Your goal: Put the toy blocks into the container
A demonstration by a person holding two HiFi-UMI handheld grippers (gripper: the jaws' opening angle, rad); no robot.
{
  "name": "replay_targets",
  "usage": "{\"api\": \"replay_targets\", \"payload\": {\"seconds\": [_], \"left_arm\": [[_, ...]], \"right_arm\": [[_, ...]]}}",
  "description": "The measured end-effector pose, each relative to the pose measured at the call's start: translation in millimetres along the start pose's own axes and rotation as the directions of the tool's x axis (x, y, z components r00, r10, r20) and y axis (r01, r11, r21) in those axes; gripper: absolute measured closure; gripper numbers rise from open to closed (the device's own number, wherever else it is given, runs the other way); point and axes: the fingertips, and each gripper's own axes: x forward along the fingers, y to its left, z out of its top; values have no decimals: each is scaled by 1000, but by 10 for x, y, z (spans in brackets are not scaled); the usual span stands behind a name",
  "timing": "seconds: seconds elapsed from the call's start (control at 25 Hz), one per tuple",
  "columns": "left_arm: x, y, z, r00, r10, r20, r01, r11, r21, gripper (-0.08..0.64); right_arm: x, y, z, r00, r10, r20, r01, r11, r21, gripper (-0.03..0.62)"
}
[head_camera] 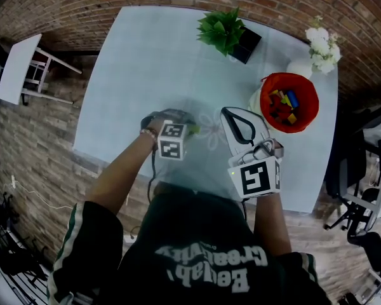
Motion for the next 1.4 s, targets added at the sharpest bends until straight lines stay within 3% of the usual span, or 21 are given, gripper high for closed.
{"api": "replay_targets", "payload": {"seconds": [0.08, 0.2, 0.36, 0.56, 0.72, 0.8, 0.88, 1.08, 1.4], "left_arm": [[-246, 194, 235, 991, 100, 84, -94, 993, -77, 428], [-702, 497, 534, 943, 279, 180, -243, 949, -199, 428], [-1252, 769, 811, 848, 465, 254, -378, 867, -323, 428], [-1768, 895, 1058, 721, 623, 303, -491, 768, -412, 428], [-2129, 938, 1082, 586, 751, 304, -540, 642, -545, 428], [-2216, 938, 1104, 544, 780, 309, -544, 608, -578, 428], [-2240, 935, 1146, 533, 784, 318, -554, 607, -569, 428], [-2257, 970, 1293, 536, 768, 351, -554, 634, -540, 428], [-2014, 1046, 1934, 569, 680, 462, -524, 733, -433, 428]], "right_arm": [[-24, -77, -20, 1000, -24, -6, 24, 1000, 4, 586], [-49, -151, 2, 999, -43, -3, 43, 999, -1, 586], [-68, -225, 19, 998, -65, -9, 65, 998, -4, 586], [-79, -298, 97, 996, -93, 2, 93, 996, -1, 586], [-94, -324, 152, 994, -105, 19, 105, 994, -12, 586], [-108, -330, 145, 994, -107, 22, 108, 994, -13, 586], [-115, -325, 123, 994, -106, 16, 106, 994, -11, 586], [-193, -353, 84, 993, -117, -1, 117, 993, -12, 586], [-648, -639, -178, 978, -203, -56, 203, 979, -3, 586]]}}
